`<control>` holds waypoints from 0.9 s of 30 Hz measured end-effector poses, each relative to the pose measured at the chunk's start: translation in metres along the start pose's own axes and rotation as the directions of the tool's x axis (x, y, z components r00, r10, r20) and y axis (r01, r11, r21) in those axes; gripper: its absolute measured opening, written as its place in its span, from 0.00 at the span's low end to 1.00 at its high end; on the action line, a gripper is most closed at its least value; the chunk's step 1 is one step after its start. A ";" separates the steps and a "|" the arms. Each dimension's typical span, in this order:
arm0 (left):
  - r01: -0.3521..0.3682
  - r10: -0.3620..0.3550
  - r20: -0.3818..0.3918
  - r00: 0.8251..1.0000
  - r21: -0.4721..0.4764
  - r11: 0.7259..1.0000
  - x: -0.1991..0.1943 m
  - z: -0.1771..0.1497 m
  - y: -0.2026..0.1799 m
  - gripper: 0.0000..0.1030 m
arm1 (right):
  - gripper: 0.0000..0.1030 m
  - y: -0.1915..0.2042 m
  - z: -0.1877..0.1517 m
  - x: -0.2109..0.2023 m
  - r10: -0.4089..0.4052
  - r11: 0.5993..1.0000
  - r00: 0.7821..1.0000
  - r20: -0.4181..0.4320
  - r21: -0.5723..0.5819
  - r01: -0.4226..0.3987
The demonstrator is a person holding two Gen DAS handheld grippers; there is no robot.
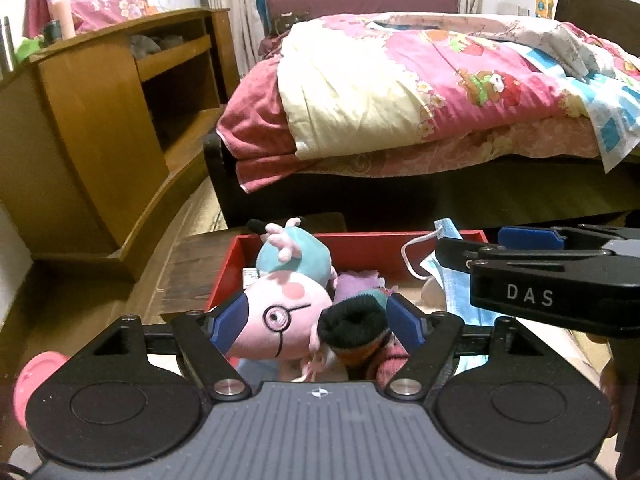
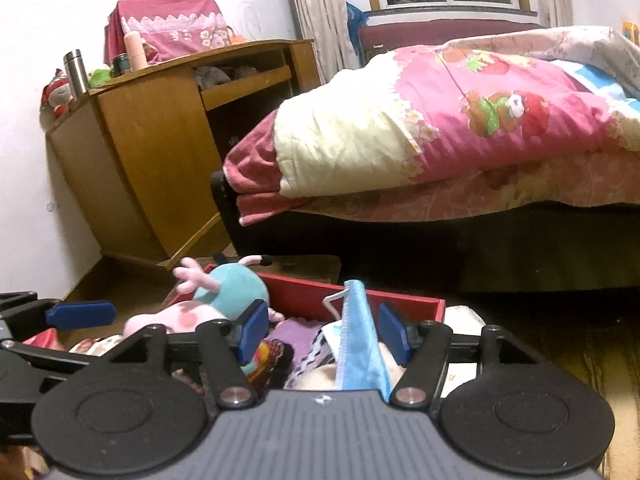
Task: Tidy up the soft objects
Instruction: 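Open both tools to drop the striped sock and pink item into the red box, then move both open tools back down toward the remaining items on the table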
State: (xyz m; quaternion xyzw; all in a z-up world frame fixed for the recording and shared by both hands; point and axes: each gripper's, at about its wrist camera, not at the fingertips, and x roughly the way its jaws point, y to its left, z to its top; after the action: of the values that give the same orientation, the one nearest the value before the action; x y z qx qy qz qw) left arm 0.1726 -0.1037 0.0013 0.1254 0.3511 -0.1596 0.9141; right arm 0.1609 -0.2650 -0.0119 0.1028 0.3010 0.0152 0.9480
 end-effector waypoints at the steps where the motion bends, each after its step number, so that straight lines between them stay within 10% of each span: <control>1: -0.002 0.002 0.002 1.000 0.003 1.000 -0.005 -0.002 0.001 0.73 | 0.36 0.002 -0.001 -0.005 0.003 1.000 1.000 -0.001 -0.002 -0.003; 27: 0.006 -0.007 -0.014 1.000 -0.061 0.998 -0.094 -0.080 0.044 0.77 | 0.37 0.060 -0.062 -0.106 0.094 0.996 0.993 -0.074 0.005 -0.094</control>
State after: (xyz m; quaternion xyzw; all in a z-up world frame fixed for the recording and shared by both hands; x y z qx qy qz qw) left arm 0.0752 -0.0173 0.0129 0.0975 0.3628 -0.1510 0.9144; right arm 0.0409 -0.2042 0.0108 0.1169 0.3309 0.0636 0.9342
